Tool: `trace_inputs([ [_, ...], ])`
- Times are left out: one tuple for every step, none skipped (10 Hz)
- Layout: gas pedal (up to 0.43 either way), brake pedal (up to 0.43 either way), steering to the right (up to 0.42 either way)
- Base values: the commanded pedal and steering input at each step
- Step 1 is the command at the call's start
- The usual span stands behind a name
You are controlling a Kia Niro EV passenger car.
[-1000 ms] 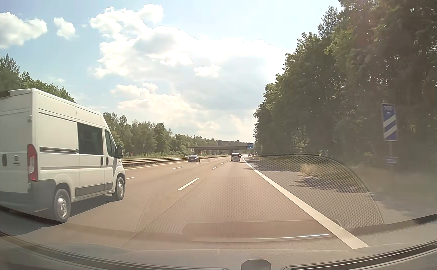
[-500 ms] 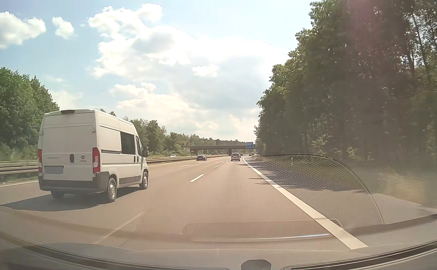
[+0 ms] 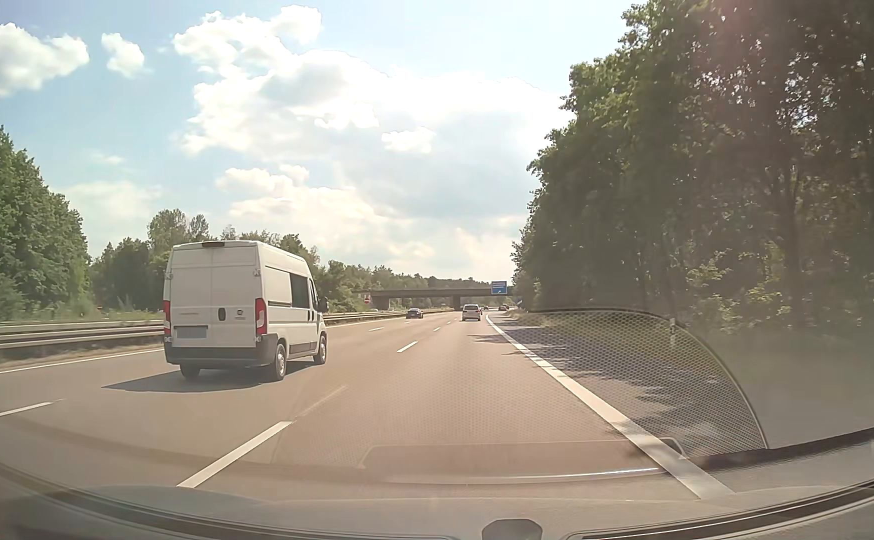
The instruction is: Follow the waypoints while adhering to traffic rules and regulations
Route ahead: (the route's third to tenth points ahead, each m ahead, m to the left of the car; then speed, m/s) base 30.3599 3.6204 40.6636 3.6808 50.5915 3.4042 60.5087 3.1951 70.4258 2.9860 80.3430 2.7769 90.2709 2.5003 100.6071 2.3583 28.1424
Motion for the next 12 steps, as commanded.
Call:
trace_inputs([
  [0.0,0.03,0.002],
  [0.0,0.03,0.002],
  [0.0,0.03,0.002],
  [0.0,0.03,0.002],
  [0.0,0.03,0.002],
  [0.0,0.03,0.002],
  [0.0,0.03,0.002],
  [0.0,0.03,0.002],
  [0.0,0.037,0.002],
  [0.0,0.037,0.002],
  [0.0,0.037,0.002],
  [0.0,0.037,0.002],
])
